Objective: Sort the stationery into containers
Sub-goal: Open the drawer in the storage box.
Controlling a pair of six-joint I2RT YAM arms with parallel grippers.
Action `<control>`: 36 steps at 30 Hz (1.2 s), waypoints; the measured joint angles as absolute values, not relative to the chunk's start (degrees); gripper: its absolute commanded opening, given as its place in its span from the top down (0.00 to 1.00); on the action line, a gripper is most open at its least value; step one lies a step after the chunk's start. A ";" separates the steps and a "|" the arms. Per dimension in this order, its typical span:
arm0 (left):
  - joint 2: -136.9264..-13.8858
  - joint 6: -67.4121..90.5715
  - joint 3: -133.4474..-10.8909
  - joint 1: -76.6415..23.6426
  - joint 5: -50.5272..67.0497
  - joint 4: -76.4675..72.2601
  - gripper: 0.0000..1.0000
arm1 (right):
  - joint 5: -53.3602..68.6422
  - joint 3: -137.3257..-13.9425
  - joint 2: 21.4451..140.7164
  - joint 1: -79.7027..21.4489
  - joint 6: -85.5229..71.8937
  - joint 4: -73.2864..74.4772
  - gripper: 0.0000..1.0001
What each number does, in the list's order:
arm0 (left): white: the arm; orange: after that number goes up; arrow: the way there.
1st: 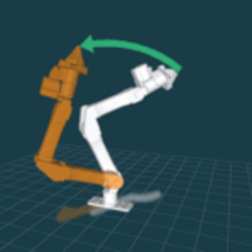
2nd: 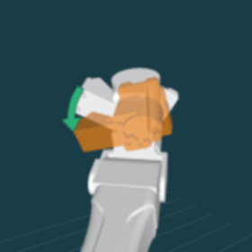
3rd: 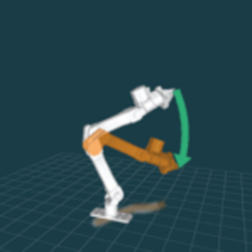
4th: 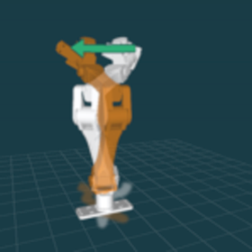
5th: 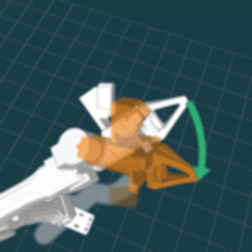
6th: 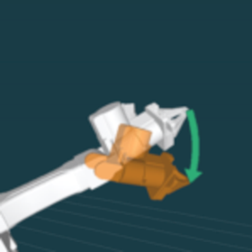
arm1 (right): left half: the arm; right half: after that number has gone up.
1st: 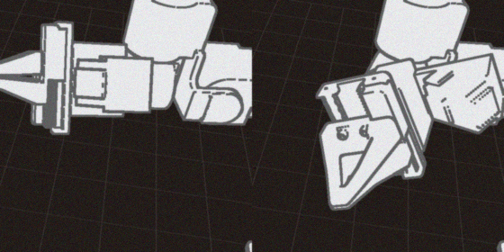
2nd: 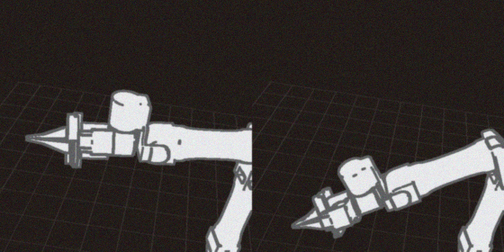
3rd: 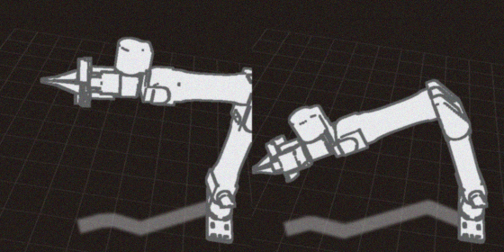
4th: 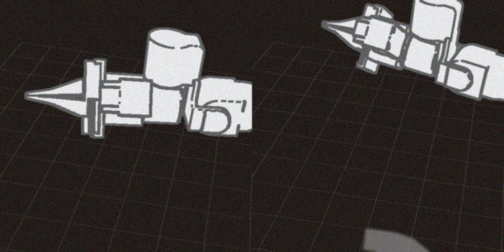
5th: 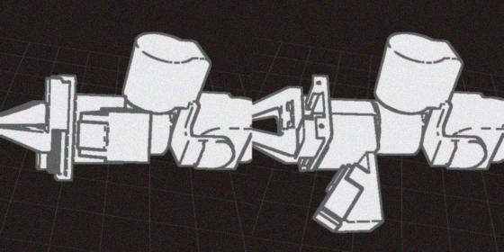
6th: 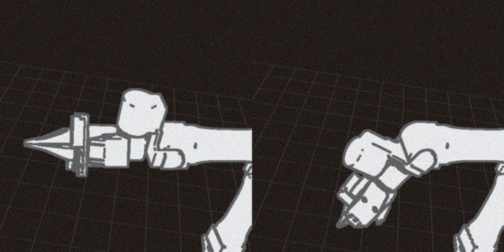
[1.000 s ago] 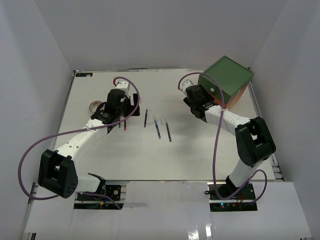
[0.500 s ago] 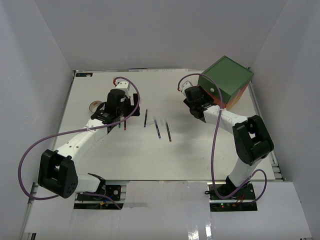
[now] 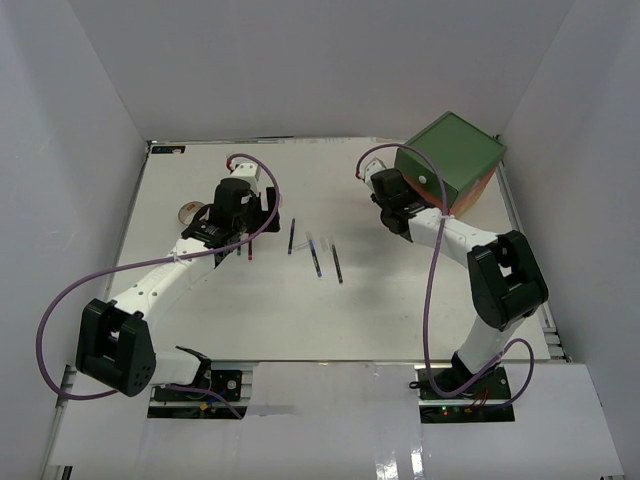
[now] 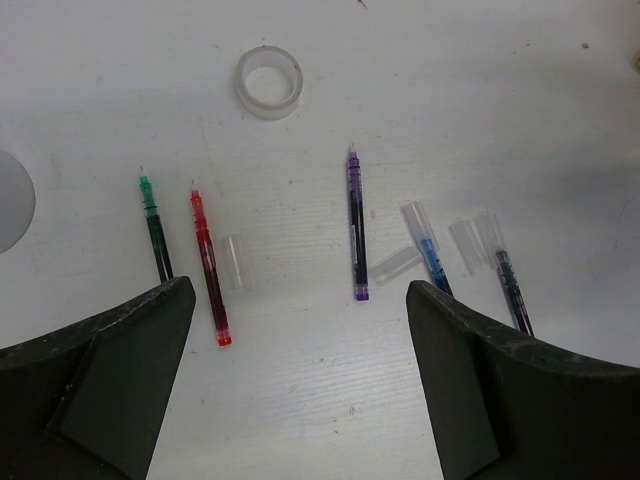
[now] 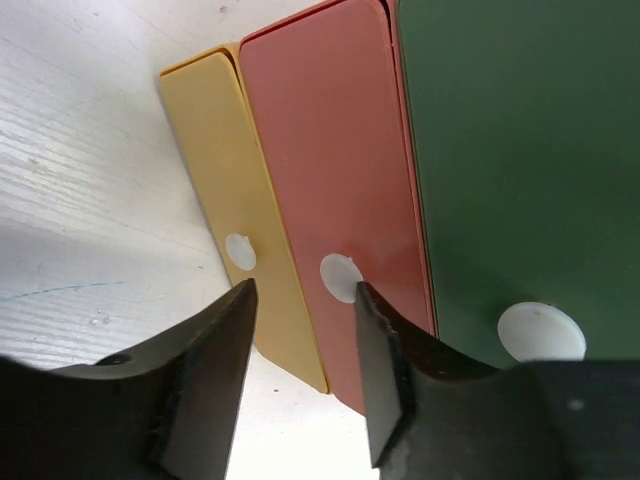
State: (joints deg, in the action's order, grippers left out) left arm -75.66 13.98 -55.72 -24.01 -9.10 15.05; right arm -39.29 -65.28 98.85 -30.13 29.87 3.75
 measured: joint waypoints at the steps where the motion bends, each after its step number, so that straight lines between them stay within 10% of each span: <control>1: -75.66 13.98 -55.72 -24.01 -9.08 15.05 0.02 | -38.96 -65.52 98.78 -30.11 29.85 3.90 0.53; 7: -75.66 13.98 -55.75 -24.01 -9.08 15.05 0.02 | -34.65 -65.87 98.74 -30.26 28.84 6.79 0.68; 36: -75.31 13.76 -55.72 -24.01 -11.66 15.11 0.02 | -51.51 -61.87 100.99 -35.03 45.21 -9.30 0.64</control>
